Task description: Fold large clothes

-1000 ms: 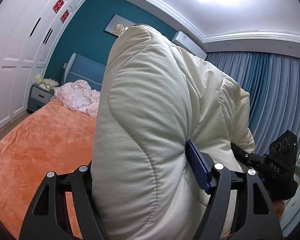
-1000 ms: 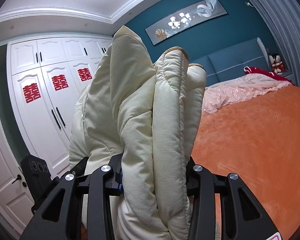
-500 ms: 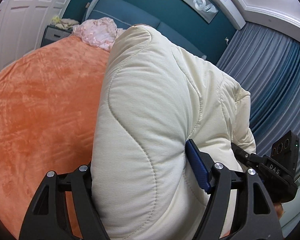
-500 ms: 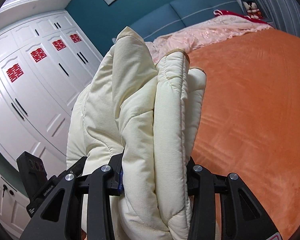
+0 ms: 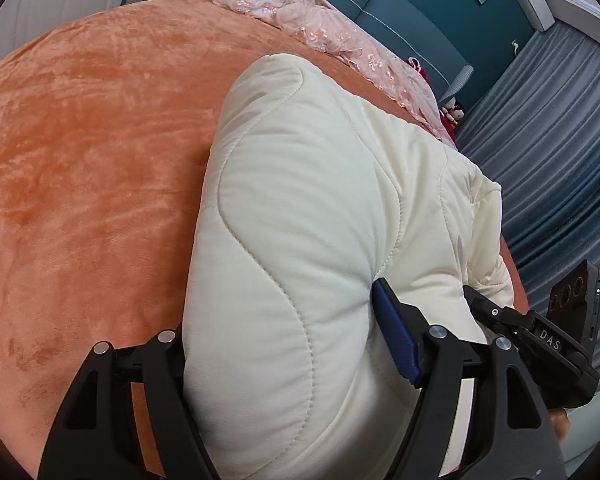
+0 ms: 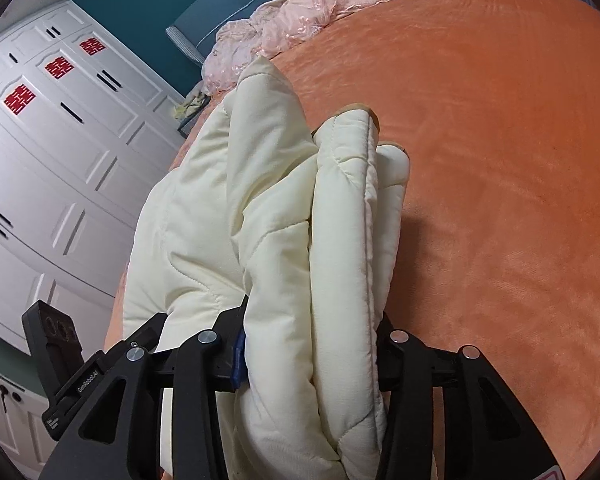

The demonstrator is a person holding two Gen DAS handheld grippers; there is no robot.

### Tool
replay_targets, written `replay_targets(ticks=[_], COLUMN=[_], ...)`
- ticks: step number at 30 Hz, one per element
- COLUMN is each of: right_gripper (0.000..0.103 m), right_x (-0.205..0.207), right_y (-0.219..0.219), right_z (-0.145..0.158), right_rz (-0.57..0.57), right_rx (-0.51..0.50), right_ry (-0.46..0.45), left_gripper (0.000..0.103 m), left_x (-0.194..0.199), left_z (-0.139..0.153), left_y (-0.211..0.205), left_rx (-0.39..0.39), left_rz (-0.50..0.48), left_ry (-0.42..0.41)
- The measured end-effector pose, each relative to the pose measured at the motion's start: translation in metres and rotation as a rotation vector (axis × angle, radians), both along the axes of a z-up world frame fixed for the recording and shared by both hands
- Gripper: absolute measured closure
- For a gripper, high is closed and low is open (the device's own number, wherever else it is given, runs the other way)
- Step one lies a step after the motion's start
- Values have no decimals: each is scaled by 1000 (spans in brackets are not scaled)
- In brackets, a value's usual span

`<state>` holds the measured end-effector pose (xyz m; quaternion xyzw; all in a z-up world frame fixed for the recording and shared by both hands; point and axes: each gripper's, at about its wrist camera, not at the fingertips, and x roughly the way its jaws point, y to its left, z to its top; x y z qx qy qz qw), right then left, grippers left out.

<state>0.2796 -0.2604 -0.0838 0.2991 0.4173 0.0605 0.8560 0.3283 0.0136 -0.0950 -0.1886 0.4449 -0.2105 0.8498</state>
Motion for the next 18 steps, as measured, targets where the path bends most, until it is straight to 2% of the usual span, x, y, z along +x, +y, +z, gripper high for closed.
replay_targets(ticks=[10,15,18], right_gripper=[52,44,38], right_x=[5,9,11], right_y=[-8,-7,-8], right_z=[-14,-15,-19], right_rz=[-2,-4,-5], right_rx=[12,13,16], right_ry=[-7,-14,-10], left_gripper=[26,21,15], left_x=[1,2,2], left_z=[-8,-12,-14], left_y=[-4,-4,-4], left_rx=[20,31,52], left_rz=[19,30,48], left_ry=[-8,-13,-22])
